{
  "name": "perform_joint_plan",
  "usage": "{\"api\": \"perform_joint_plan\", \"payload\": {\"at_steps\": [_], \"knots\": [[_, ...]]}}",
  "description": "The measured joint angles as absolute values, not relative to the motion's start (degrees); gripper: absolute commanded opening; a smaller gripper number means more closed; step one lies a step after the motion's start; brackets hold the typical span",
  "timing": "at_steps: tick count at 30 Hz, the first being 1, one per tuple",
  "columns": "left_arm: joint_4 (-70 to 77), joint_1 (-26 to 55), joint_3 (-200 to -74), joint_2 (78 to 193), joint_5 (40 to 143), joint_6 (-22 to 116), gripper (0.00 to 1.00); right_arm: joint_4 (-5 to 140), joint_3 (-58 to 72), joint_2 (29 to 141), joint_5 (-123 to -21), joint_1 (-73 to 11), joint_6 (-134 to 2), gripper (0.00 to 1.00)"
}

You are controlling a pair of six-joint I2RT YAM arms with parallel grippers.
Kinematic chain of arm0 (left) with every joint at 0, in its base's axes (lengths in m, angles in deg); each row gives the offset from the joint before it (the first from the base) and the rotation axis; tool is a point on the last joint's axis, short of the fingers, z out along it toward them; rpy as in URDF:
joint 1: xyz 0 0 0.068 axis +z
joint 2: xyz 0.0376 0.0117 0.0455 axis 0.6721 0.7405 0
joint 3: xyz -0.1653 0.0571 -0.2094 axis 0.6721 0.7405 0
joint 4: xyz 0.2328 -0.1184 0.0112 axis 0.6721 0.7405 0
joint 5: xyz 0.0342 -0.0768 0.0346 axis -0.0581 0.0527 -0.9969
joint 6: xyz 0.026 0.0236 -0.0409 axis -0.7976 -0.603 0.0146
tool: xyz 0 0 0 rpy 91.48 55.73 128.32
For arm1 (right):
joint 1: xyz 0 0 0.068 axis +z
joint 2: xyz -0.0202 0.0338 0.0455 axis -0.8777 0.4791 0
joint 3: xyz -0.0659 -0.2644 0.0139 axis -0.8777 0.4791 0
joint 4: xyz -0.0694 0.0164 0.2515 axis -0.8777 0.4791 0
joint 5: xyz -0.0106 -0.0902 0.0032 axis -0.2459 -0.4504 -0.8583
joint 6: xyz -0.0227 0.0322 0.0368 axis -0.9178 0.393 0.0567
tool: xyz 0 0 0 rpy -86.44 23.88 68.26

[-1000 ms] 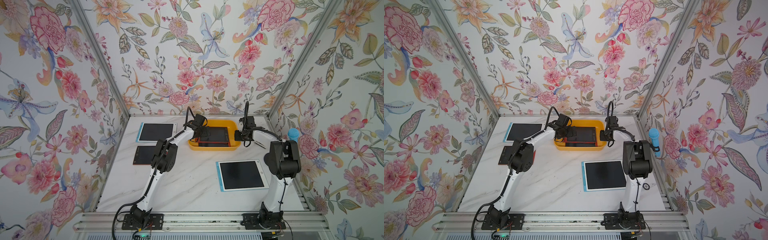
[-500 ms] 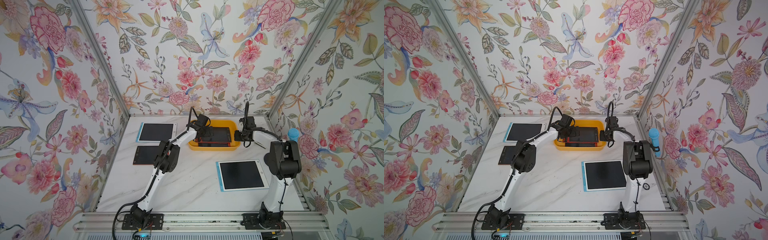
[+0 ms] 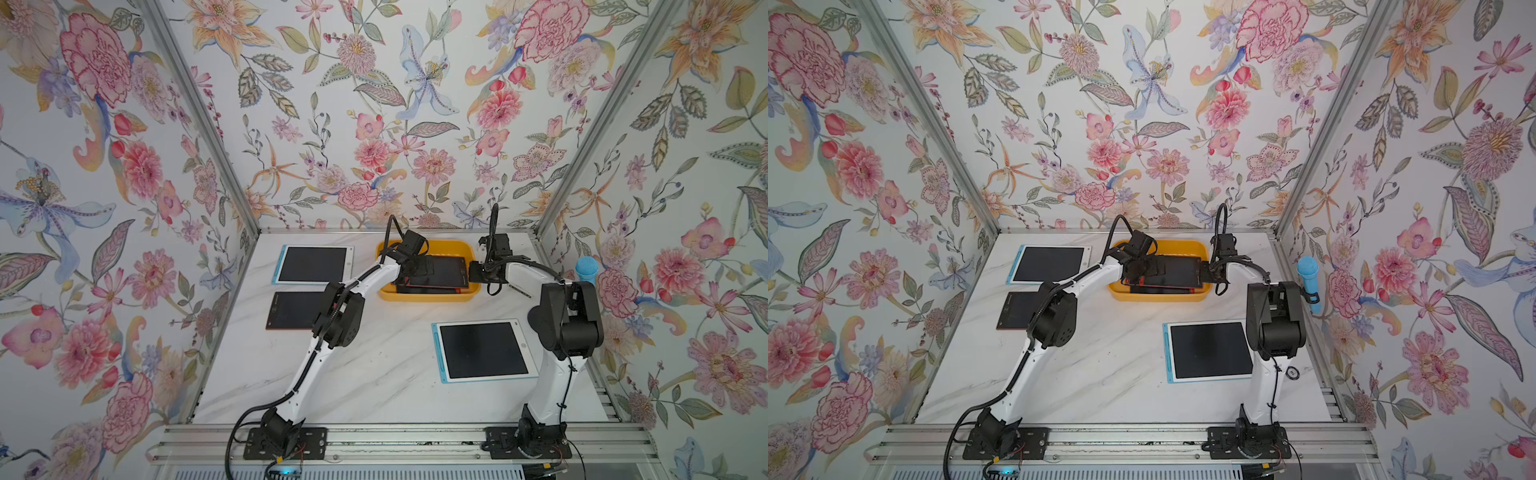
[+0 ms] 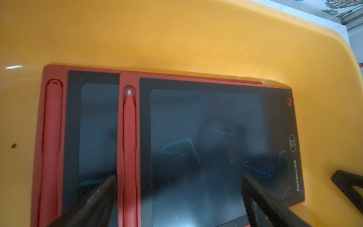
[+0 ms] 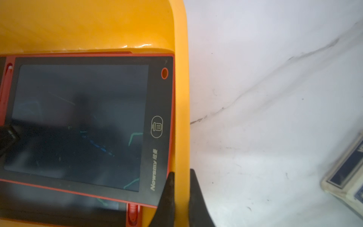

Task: Take out the writing tablet from the storage box
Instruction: Pick up the writing tablet from the storage box.

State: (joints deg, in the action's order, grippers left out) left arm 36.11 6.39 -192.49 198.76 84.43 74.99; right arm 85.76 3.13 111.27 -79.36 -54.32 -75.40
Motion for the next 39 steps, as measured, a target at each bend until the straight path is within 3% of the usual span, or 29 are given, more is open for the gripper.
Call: {"api": "perform_joint_plan", "payload": {"at_steps": [17,39], "knots": [[37.36,5.52,-192.82,198.76,83.73,74.81,1.0,84.95,4.2,110.66,-78.92,-54.3,-74.75,0.0],[28.33,4.91,-180.84,191.04,89.68,87.64,1.0,84.93,6.39,109.02,-80.96,-54.32,-73.76,0.0]]}}
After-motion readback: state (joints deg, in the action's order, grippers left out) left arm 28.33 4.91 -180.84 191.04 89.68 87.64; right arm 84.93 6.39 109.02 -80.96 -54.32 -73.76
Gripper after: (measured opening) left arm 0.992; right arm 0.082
